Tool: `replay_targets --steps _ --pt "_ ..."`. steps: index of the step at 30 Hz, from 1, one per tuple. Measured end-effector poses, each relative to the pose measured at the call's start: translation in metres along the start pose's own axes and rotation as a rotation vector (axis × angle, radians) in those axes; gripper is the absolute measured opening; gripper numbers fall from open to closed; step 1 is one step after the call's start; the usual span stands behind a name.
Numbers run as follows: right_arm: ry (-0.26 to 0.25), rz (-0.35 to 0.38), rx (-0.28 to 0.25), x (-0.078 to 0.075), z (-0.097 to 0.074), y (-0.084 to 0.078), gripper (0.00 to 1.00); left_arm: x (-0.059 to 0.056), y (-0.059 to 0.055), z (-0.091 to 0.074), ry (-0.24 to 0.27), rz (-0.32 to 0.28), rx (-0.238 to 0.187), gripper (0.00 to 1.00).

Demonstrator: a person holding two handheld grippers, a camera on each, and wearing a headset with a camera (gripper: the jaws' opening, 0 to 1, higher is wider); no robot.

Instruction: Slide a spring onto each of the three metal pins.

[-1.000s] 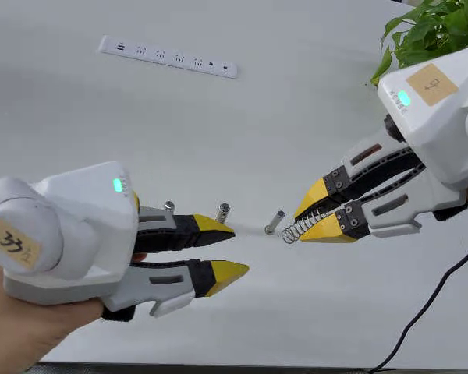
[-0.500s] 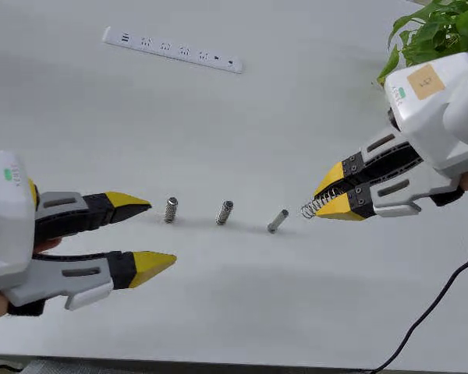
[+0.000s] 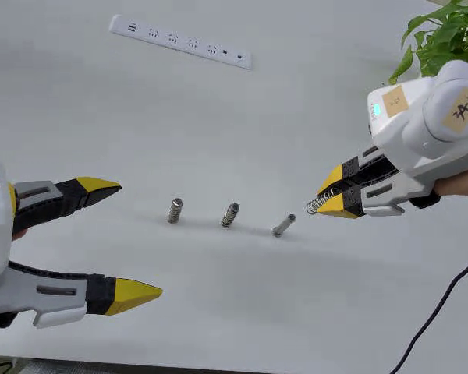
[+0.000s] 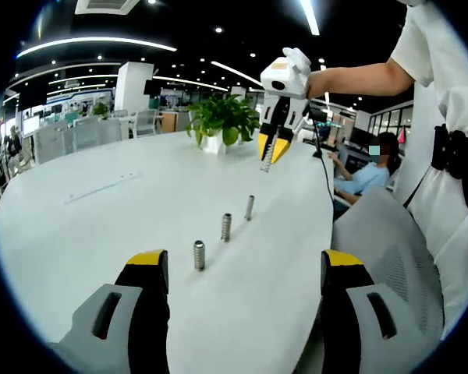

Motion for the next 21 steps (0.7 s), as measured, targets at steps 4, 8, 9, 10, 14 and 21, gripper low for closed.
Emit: replay_targets --steps 4,8,9,10,14,21 --pt "-0.003 0.009 0.021 -0.007 0.012 -0.003 0.07 0.004 -0.003 0.003 -0.004 -0.020 -0.012 0.86" --pt "-0.007 0.012 0.041 -0.013 0.021 -0.005 0.07 0.005 -0.007 0.007 -0.015 -0.029 -0.021 0.93" --pt "-0.004 0.017 0.043 -0.014 0.023 -0.005 0.07 0.006 -0.008 0.007 -0.018 -0.029 -0.021 0.93" --pt "-0.002 0.018 0.048 -0.014 0.025 -0.005 0.07 0.006 -0.009 0.009 -0.023 -0.032 -0.016 0.94" --pt "0.006 0.023 0.058 -0.016 0.030 -0.006 0.07 0.006 -0.012 0.010 -0.034 -0.030 -0.008 0.96" --pt "0.016 0.029 0.071 -0.017 0.036 -0.008 0.07 0.007 -0.014 0.011 -0.035 -0.042 -0.017 0.97"
Point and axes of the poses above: the centre of the closed fingertips' face, and the gripper's own axes: z roughly forward along the fingers, x roughly to its left, y roughly out of its top, the point moved 9 cm from there along -z, roughly backward along the fingers, and after that the axes turned 12 degrees about z, right-handed, at the moved point
